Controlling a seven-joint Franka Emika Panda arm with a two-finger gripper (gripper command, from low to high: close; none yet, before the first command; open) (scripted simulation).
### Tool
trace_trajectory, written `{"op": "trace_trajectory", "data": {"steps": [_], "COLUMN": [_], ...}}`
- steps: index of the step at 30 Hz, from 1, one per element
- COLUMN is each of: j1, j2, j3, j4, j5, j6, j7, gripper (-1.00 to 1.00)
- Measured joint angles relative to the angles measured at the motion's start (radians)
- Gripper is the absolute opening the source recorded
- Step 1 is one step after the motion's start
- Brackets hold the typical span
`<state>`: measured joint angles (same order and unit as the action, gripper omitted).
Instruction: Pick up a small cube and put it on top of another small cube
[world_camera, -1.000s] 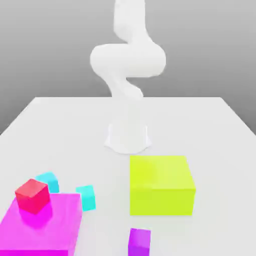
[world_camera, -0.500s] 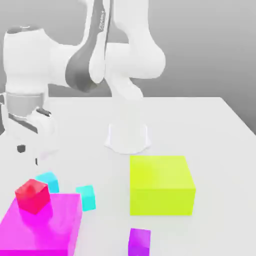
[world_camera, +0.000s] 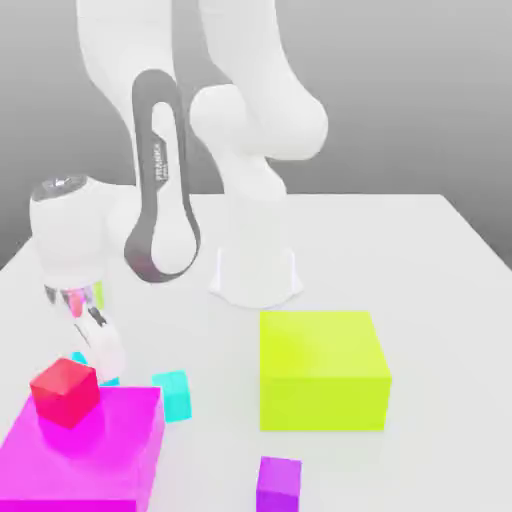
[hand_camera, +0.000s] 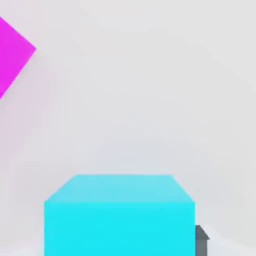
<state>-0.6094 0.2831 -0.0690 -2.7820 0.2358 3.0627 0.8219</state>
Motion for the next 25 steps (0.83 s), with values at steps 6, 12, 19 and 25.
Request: {"op": "trace_trajectory", "data": {"steps": [6,12,19,25], "j1": [0.054,0.138,0.225,0.243], "j2": [-0.169,-0.369,-0.388,-0.252], "j3": [-0.091,-0.011,0.101,0.097], "j4": [-0.034,-0.074,-0.096,-0.091], "j5": [-0.149,-0.236,-0.228,-0.241], "j6": [-0.134,-0.291,-0.288,-0.158], "j7": [0.111,0.295,0.433,0.445], "gripper": [-1.00,-1.00,-1.00,1.00]}}
